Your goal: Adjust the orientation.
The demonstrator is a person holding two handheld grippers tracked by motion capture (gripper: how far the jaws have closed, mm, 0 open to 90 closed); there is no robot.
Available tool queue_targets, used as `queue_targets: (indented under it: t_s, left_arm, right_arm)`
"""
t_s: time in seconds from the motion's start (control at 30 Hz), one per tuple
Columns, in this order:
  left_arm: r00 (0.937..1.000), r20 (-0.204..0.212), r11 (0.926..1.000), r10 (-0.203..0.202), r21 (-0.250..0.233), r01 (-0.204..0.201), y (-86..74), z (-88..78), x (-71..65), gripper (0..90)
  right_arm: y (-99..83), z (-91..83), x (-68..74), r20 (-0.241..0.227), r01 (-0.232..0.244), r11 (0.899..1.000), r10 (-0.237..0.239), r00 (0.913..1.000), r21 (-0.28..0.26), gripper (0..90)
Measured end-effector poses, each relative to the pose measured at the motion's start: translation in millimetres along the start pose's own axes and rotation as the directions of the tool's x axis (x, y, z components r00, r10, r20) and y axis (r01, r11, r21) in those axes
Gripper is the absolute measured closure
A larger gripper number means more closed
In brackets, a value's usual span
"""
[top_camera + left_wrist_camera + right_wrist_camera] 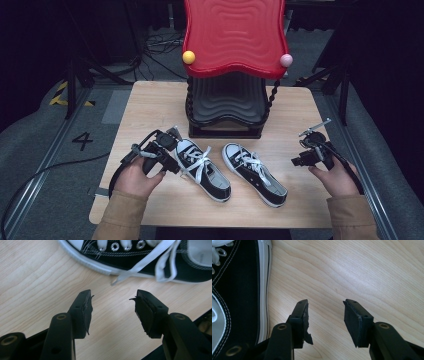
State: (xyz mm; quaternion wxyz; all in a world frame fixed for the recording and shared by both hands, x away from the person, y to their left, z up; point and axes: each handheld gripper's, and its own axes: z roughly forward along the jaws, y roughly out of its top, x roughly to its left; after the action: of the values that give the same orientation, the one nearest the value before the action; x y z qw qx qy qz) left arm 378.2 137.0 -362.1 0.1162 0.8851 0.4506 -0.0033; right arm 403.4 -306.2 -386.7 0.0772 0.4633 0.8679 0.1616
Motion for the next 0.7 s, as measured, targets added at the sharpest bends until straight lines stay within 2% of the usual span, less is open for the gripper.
queue_targets:
  t_s: [0.1,0.17,0.27,0.53,0.7]
  left_arm:
    - [1.0000,0.008,1.0000,0.005,-0.006,-0.005,1.9,-1.7,-3.4,49.3]
    - [0.9996,0.020,0.9997,0.022,-0.008,-0.022,4.4,-3.1,-7.3,49.4]
    - [0.9960,0.060,0.9977,0.066,-0.014,-0.066,11.0,-5.0,-17.9,50.2]
    - [0.9913,0.061,0.9932,0.116,-0.008,-0.116,25.4,-3.5,-35.2,49.7]
    - [0.9853,0.086,0.9891,0.147,-0.016,-0.146,30.8,-2.9,-44.9,49.3]
  right_arm:
    - [-2.1,-0.2,-0.6,-0.001,-0.006,1.000,0.006,1.0000,0.004,54.4]
    - [-3.9,-0.8,-0.9,0.000,-0.011,1.000,0.011,0.9999,0.003,54.2]
    - [-7.9,-1.2,-1.5,0.004,-0.019,1.000,0.019,0.9998,0.008,53.7]
    - [-20.9,-3.2,-5.9,0.013,-0.046,0.999,0.046,0.9988,0.017,52.6]
    - [-26.3,-3.4,-8.9,0.017,-0.061,0.998,0.061,0.9980,0.019,51.9]
